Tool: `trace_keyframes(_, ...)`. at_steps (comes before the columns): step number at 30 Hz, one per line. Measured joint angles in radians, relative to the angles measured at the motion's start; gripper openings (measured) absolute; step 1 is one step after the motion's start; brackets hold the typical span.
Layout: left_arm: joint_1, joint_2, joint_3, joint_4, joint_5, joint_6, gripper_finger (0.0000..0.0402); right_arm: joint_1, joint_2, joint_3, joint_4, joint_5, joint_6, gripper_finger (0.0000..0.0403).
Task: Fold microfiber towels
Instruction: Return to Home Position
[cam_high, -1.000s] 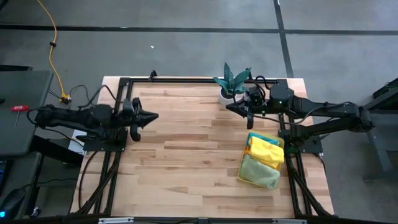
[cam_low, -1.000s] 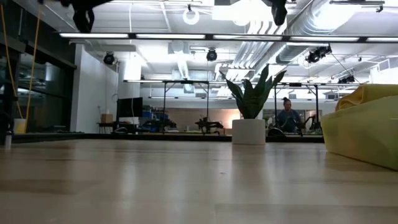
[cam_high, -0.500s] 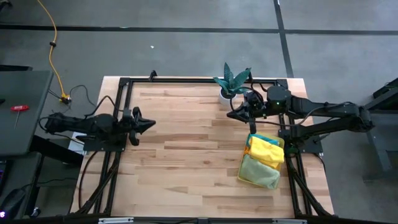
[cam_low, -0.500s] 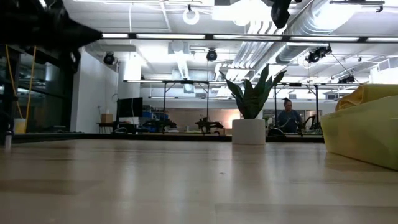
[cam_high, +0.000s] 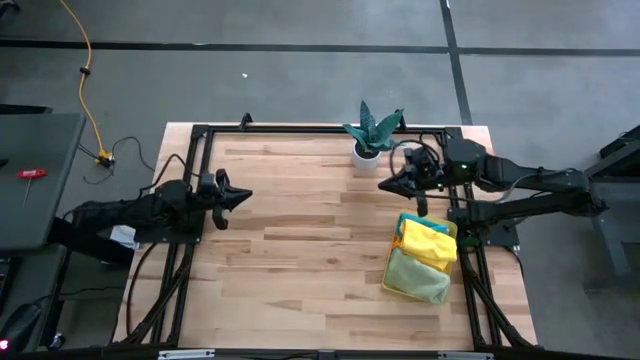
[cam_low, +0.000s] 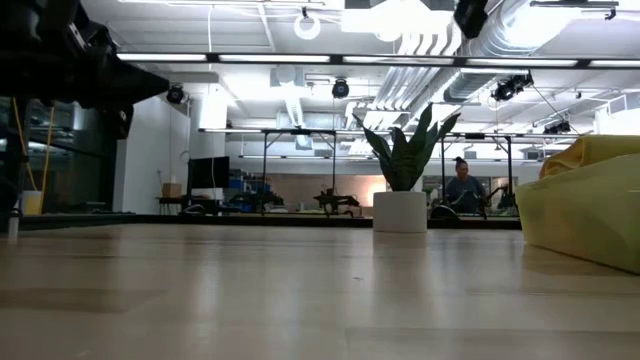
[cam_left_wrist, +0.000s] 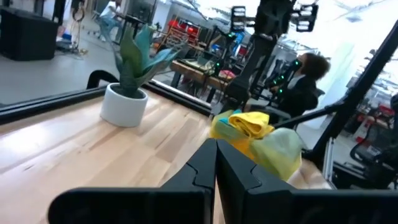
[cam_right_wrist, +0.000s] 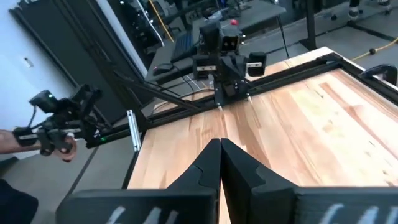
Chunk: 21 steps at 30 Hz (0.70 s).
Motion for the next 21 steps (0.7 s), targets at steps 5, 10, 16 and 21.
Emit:
trace_keyframes(5, 0.083, 0.001, 0.000, -0.012, 0.091, -0.052, 0.0000, 0.010, -0.117, -0.127, 0.097, -0.018, 0.019, 0.0000)
trace_keyframes(10, 0.086, 0.001, 0.000, -0.015, 0.090, -0.001, 0.0000, 0.043, -0.240, -0.366, 0.356, -0.019, 0.045, 0.0000)
trace_keyframes(16, 0.086, 0.001, 0.000, -0.014, 0.084, 0.103, 0.0000, 0.026, -0.420, -0.570, 0.407, 0.032, 0.048, 0.0000)
trace_keyframes(21, 0.086, 0.001, 0.000, -0.013, 0.083, 0.098, 0.0000, 0.022, -0.602, -0.679, 0.416, 0.032, 0.063, 0.0000)
